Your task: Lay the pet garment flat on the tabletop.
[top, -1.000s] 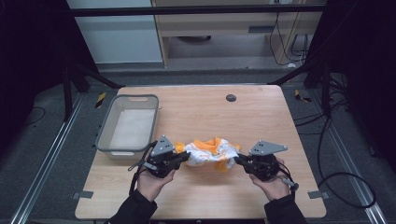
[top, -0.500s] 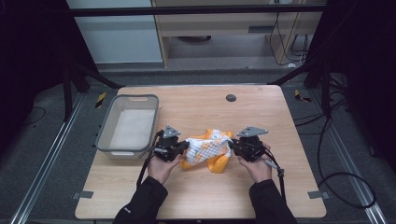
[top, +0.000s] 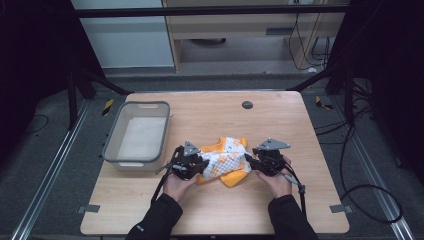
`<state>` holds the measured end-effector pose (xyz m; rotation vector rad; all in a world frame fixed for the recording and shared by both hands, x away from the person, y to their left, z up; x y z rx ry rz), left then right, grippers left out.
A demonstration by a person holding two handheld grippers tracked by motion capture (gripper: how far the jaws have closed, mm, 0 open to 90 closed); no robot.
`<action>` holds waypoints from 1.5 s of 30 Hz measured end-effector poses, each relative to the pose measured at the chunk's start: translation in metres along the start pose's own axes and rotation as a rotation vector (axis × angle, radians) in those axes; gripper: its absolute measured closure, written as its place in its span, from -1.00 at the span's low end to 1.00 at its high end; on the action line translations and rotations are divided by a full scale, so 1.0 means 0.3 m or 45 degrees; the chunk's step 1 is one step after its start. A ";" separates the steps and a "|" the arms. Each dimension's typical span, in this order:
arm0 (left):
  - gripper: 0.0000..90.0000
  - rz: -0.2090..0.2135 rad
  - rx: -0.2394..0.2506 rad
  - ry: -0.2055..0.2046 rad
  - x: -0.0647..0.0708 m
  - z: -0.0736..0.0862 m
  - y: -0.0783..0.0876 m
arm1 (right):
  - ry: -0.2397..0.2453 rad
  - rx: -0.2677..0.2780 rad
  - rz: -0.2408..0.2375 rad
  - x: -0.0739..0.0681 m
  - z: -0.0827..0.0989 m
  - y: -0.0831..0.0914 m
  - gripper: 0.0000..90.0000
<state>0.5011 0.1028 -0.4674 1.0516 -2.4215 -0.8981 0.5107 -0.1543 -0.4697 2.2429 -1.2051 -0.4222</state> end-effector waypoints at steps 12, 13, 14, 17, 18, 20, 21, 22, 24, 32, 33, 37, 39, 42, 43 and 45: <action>0.02 0.003 -0.002 -0.139 0.082 0.146 0.092 | -0.022 0.057 -0.132 -0.081 0.102 0.122 0.14; 0.01 -0.008 0.000 -0.143 0.084 0.156 0.083 | -0.018 0.047 -0.137 -0.092 0.118 0.119 0.14; 0.01 -0.014 -0.004 -0.142 0.085 0.166 0.071 | -0.008 0.033 -0.142 -0.102 0.132 0.111 0.14; 0.04 -0.080 -0.026 -0.202 0.086 0.191 0.043 | 0.000 -0.013 -0.160 -0.128 0.157 0.079 0.14; 0.04 -0.080 -0.028 -0.200 0.085 0.193 0.036 | -0.004 -0.024 -0.169 -0.135 0.161 0.068 0.13; 0.08 -0.083 -0.025 -0.195 0.081 0.192 0.027 | -0.021 -0.034 -0.166 -0.145 0.166 0.046 0.10; 0.12 -0.080 -0.020 -0.184 0.080 0.190 0.021 | -0.029 -0.045 -0.161 -0.151 0.167 0.037 0.05; 0.14 -0.073 -0.024 -0.174 0.078 0.189 0.014 | -0.029 -0.055 -0.143 -0.154 0.168 0.030 0.02; 0.21 -0.068 -0.033 -0.168 0.079 0.188 0.000 | -0.029 -0.055 -0.126 -0.159 0.170 0.025 -0.01; 0.80 -0.029 -0.108 -0.145 0.085 0.192 -0.027 | -0.061 -0.049 -0.064 -0.147 0.181 0.027 -0.23; 0.85 -0.020 -0.110 -0.137 0.085 0.191 -0.024 | -0.073 -0.052 -0.046 -0.141 0.183 0.028 -0.24; 0.90 0.036 -0.107 -0.102 0.085 0.188 -0.019 | -0.141 -0.052 -0.022 -0.120 0.191 0.023 -0.29; 0.90 0.055 -0.108 -0.096 0.088 0.187 -0.019 | -0.187 -0.041 -0.063 -0.119 0.190 0.013 -0.30; 0.90 0.068 -0.105 -0.100 0.094 0.187 -0.019 | -0.196 -0.024 -0.095 -0.123 0.181 -0.019 -0.31; 0.90 0.068 -0.105 -0.101 0.094 0.186 -0.019 | -0.196 -0.023 -0.095 -0.124 0.178 -0.030 -0.28; 0.90 0.072 -0.104 -0.098 0.093 0.186 -0.017 | -0.217 -0.030 -0.103 -0.122 0.174 -0.050 -0.21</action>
Point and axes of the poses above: each handheld gripper's, and its own axes: y roughly backward along the jaws, z roughly out of its underside, x roughly to its right, the point moved 3 cm from there along -y, roughly forward along the jaws, and after that the axes turned 3 degrees about -x, right-handed, at the moved point
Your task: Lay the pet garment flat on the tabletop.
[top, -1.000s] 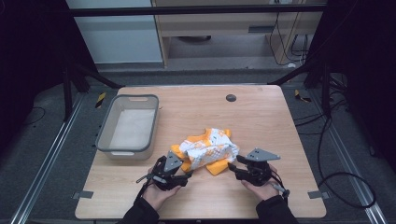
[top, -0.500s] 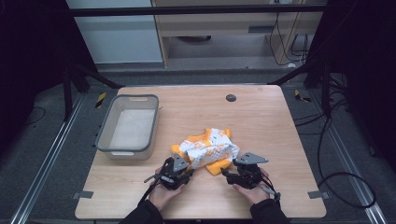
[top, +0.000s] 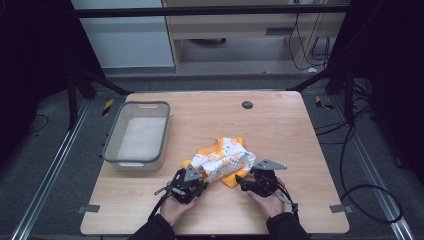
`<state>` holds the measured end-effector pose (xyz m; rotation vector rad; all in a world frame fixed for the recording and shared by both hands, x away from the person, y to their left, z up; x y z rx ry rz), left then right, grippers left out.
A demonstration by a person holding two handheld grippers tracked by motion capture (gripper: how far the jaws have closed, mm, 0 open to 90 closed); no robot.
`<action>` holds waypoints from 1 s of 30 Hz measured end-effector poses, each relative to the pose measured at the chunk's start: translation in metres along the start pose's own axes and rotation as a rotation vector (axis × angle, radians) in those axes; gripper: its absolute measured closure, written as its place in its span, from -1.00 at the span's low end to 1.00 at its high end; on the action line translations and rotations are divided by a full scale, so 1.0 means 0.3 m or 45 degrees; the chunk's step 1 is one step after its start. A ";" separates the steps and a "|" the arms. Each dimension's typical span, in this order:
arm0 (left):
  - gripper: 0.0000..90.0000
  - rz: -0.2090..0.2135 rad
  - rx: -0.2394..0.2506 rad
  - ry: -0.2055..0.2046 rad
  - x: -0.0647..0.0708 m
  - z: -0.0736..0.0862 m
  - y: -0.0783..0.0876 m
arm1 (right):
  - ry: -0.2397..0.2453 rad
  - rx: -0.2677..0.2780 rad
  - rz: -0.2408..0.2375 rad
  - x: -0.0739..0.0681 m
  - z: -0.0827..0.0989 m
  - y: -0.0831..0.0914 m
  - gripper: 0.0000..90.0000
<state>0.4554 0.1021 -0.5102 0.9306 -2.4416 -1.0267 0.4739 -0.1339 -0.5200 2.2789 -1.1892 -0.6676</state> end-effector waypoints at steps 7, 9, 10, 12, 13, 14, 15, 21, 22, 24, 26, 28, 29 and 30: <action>0.90 0.032 0.015 0.013 0.002 -0.002 0.001 | -0.083 0.013 -0.010 0.006 0.001 -0.018 0.21; 0.90 0.039 0.023 0.016 0.004 -0.004 0.005 | -0.112 0.011 -0.023 0.004 0.001 -0.015 0.49; 0.90 0.043 0.033 0.021 0.004 -0.006 0.009 | -0.115 0.015 -0.032 0.006 -0.001 -0.012 0.61; 0.90 0.048 0.053 0.030 0.001 -0.012 0.021 | -0.118 0.016 -0.055 0.005 -0.006 -0.003 0.74; 0.90 0.052 0.065 0.037 -0.002 -0.014 0.030 | -0.106 0.018 -0.055 0.005 -0.010 0.004 0.77; 0.90 0.058 0.080 0.048 -0.007 -0.017 0.042 | -0.099 0.021 -0.057 0.004 -0.016 0.013 0.78; 0.90 0.061 0.094 0.056 -0.011 -0.021 0.055 | -0.078 0.033 -0.054 0.008 -0.023 0.021 0.78; 0.91 0.065 0.199 0.109 -0.060 -0.049 0.149 | 0.021 0.064 -0.044 0.041 -0.067 0.107 0.75; 0.91 0.065 0.211 0.122 -0.069 -0.051 0.161 | 0.040 0.068 -0.054 0.048 -0.071 0.123 0.75; 0.91 0.075 0.229 0.138 -0.083 -0.053 0.180 | 0.069 0.072 -0.074 0.063 -0.075 0.152 0.74; 0.91 0.091 0.244 0.159 -0.089 -0.055 0.194 | 0.138 0.032 -0.078 0.072 -0.078 0.171 0.73; 0.91 0.096 0.247 0.156 -0.088 -0.059 0.203 | 0.176 0.009 -0.107 0.077 -0.080 0.185 0.72; 0.91 0.098 0.254 0.155 -0.085 -0.062 0.205 | 0.190 0.002 -0.114 0.079 -0.081 0.191 0.72; 0.91 0.100 0.249 0.146 -0.083 -0.064 0.208 | 0.199 0.006 -0.119 0.081 -0.083 0.197 0.72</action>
Point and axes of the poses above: each handheld gripper's, and its own axes: y roughly backward along the jaws, z roughly out of its underside, x roughly to its right, the point moved 3 cm from there along -y, roughly forward along the jaws, and after that the axes turned 3 degrees about -x, right-handed, at the moved point
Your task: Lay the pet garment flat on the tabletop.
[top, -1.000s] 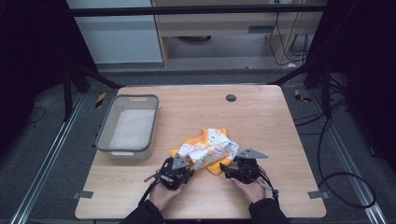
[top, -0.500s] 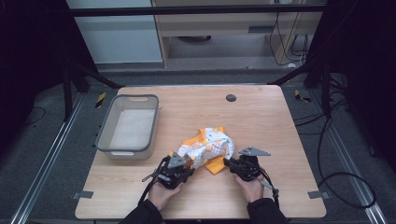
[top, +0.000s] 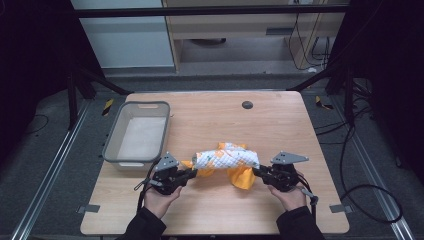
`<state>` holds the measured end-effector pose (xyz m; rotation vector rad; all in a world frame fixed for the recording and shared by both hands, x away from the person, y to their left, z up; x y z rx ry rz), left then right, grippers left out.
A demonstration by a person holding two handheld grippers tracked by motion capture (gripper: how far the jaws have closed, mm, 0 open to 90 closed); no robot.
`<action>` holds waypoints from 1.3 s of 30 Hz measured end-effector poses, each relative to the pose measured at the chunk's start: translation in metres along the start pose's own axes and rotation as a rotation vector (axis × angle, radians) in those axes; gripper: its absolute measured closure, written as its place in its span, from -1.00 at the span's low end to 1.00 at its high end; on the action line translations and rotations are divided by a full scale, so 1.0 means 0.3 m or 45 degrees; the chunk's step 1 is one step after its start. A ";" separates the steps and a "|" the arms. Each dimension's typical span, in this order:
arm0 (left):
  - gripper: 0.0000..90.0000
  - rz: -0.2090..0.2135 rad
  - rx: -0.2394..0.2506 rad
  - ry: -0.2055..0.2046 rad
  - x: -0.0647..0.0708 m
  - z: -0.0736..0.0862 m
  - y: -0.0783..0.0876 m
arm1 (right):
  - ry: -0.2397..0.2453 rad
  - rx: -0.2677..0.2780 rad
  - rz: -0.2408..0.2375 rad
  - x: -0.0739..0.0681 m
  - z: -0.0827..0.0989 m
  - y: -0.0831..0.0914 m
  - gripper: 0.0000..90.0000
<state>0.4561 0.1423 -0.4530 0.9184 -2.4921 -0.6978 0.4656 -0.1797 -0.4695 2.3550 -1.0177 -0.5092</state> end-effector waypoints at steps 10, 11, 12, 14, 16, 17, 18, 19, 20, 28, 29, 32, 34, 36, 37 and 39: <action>0.91 0.004 -0.009 -0.010 0.014 0.001 -0.004 | 0.006 0.014 0.116 0.014 0.028 -0.011 0.40; 0.91 0.008 -0.010 -0.010 0.013 0.000 -0.003 | 0.007 0.012 0.116 0.016 0.033 -0.015 0.36; 0.91 0.007 -0.012 -0.014 0.012 0.001 -0.002 | 0.012 0.011 0.110 0.015 0.039 -0.020 0.32; 0.91 0.009 -0.007 -0.006 0.011 0.000 -0.001 | 0.022 -0.001 0.108 0.013 0.051 -0.032 0.29; 0.91 0.013 -0.007 -0.003 0.010 -0.001 0.002 | 0.028 -0.033 0.115 0.014 0.063 -0.046 0.35; 0.91 0.019 -0.011 0.000 0.010 -0.001 0.003 | 0.027 -0.054 0.108 0.016 0.067 -0.051 0.49; 0.91 0.021 -0.012 0.000 0.010 -0.002 0.005 | 0.023 -0.063 0.094 0.017 0.068 -0.052 0.59; 0.91 0.025 -0.013 0.005 0.012 -0.002 0.008 | 0.008 -0.062 0.077 0.015 0.066 -0.047 0.74; 0.91 0.031 -0.011 0.007 0.015 -0.004 0.014 | 0.005 -0.058 0.059 0.012 0.061 -0.036 0.82; 0.90 0.084 0.025 0.028 0.034 -0.032 0.088 | 0.030 0.071 -0.091 -0.039 0.004 0.094 0.91; 0.90 0.094 0.025 0.042 0.033 -0.036 0.097 | 0.024 0.078 -0.111 -0.045 -0.001 0.105 0.91; 0.89 0.129 0.005 0.087 0.030 -0.040 0.115 | -0.001 0.090 -0.175 -0.060 -0.014 0.138 0.90; 0.89 0.132 -0.018 0.093 0.032 -0.030 0.116 | 0.003 0.086 -0.176 -0.063 -0.012 0.148 0.89; 0.89 0.118 -0.067 0.083 0.038 -0.007 0.108 | -0.003 0.049 -0.169 -0.063 0.000 0.144 0.89; 0.88 0.100 -0.088 0.069 0.042 0.007 0.101 | 0.005 0.027 -0.153 -0.061 0.009 0.138 0.89; 0.88 0.076 -0.141 0.050 0.048 0.037 0.081 | -0.002 -0.038 -0.142 -0.057 0.031 0.118 0.90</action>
Point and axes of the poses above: each handheld gripper's, and its own axes: y roughly backward along the jaws, z roughly out of its underside, x roughly to its right, the point moved 3 cm from there along -y, roughly forward along the jaws, and after that the axes turned 3 degrees about -x, right-handed, at the moved point
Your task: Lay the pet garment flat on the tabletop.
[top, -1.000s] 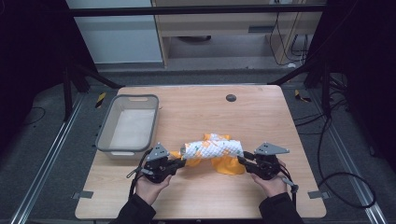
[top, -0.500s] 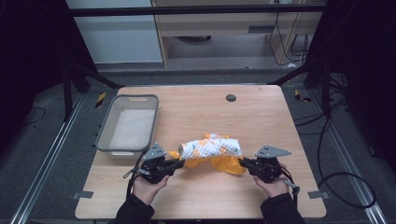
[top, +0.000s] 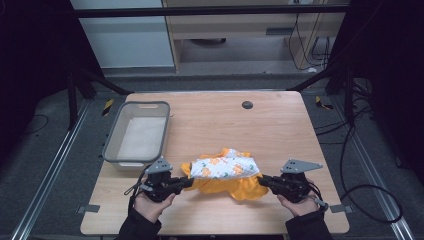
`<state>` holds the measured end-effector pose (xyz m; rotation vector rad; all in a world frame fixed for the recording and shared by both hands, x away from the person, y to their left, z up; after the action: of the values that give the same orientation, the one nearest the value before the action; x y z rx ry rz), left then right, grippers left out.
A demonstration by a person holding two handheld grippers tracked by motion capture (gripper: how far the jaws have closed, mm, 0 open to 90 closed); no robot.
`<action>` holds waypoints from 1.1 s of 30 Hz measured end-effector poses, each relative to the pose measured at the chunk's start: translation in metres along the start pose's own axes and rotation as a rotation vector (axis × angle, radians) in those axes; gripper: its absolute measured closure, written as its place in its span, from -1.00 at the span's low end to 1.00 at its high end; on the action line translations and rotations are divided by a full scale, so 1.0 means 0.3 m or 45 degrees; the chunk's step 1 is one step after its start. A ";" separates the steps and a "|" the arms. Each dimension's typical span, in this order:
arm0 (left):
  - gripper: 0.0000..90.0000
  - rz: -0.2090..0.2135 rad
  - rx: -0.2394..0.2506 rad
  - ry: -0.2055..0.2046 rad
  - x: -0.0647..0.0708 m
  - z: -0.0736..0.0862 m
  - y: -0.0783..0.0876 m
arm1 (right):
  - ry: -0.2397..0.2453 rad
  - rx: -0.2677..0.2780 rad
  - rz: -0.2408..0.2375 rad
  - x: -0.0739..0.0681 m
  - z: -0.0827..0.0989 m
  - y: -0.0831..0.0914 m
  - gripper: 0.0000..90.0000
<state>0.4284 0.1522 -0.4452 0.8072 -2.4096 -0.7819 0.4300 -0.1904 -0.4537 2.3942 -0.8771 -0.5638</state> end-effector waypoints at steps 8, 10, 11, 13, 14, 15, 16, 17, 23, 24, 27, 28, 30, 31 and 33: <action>0.88 -0.068 -0.163 -0.041 0.010 0.076 -0.085 | -0.001 -0.196 0.083 0.017 0.081 -0.094 0.87; 0.88 -0.078 -0.218 -0.046 0.012 0.094 -0.110 | 0.017 -0.216 0.111 0.022 0.092 -0.113 0.87; 0.88 -0.080 -0.250 -0.056 0.012 0.103 -0.121 | 0.021 -0.232 0.119 0.023 0.097 -0.121 0.87; 0.88 -0.069 -0.287 -0.058 0.017 0.116 -0.138 | 0.032 -0.257 0.126 0.022 0.108 -0.132 0.86; 0.88 -0.069 -0.292 -0.063 0.021 0.119 -0.143 | 0.040 -0.267 0.128 0.020 0.113 -0.136 0.85; 0.88 -0.073 -0.293 -0.067 0.023 0.120 -0.145 | 0.045 -0.274 0.127 0.018 0.116 -0.140 0.83; 0.87 -0.075 -0.292 -0.072 0.024 0.119 -0.145 | 0.050 -0.286 0.128 0.017 0.119 -0.142 0.80; 0.85 -0.077 -0.279 -0.073 0.025 0.118 -0.144 | 0.057 -0.285 0.133 0.018 0.120 -0.145 0.76; 0.42 -0.124 -0.099 -0.101 0.019 0.066 -0.066 | 0.095 -0.155 0.160 0.018 0.085 -0.110 0.46; 0.36 -0.137 -0.061 -0.109 0.019 0.051 -0.045 | 0.097 -0.119 0.162 0.021 0.073 -0.098 0.45; 0.28 -0.201 0.034 -0.135 0.008 0.003 0.006 | 0.082 -0.012 0.180 0.039 0.030 -0.063 0.43; 0.25 -0.228 0.054 -0.147 0.000 -0.013 0.018 | 0.071 0.016 0.187 0.047 0.016 -0.055 0.43; 0.23 -0.280 0.096 -0.158 -0.020 -0.042 0.031 | 0.053 0.064 0.199 0.065 -0.012 -0.048 0.40; 0.23 -0.303 0.111 -0.162 -0.032 -0.056 0.032 | 0.048 0.085 0.205 0.074 -0.025 -0.047 0.40; 0.22 -0.350 0.138 -0.176 -0.059 -0.084 0.021 | 0.039 0.107 0.212 0.092 -0.051 -0.051 0.40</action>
<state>0.4535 0.1588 -0.4276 1.1815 -2.5125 -0.8389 0.4649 -0.1943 -0.4566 2.3688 -1.0938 -0.4326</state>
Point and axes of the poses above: each handheld gripper's, and its own axes: y roughly backward along the jaws, z roughly out of its underside, x roughly to its right, the point moved 3 cm from there along -y, roughly forward along the jaws, and after that the axes turned 3 degrees about -x, right-handed, at the moved point
